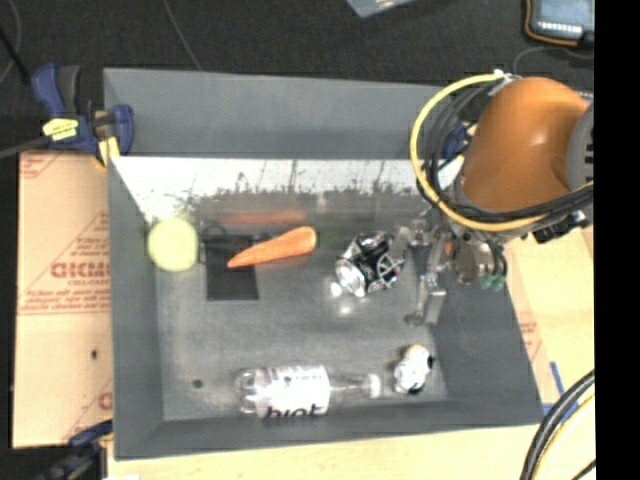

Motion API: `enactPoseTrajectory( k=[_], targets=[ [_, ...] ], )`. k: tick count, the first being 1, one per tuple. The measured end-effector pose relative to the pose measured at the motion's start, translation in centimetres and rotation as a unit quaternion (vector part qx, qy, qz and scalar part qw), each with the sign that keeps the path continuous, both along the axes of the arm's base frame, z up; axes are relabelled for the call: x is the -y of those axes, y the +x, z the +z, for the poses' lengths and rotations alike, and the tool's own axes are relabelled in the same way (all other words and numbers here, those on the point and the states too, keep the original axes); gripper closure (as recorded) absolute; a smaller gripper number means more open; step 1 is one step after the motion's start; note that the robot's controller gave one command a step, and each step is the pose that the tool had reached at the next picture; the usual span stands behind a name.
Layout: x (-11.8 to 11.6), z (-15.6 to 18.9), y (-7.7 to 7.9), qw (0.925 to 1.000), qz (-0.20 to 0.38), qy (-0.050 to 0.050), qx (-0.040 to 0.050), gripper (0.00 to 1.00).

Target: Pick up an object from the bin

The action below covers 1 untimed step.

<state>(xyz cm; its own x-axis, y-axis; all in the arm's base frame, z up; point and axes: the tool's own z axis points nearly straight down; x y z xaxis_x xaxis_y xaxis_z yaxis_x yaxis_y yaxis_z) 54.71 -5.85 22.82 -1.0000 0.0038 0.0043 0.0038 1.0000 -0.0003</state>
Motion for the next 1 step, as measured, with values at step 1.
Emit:
enactPoseTrajectory(
  k=[1],
  targets=[
    [-0.01,0.46,0.15,1.0,0.001,-0.001,0.0042,0.0]
  ],
)
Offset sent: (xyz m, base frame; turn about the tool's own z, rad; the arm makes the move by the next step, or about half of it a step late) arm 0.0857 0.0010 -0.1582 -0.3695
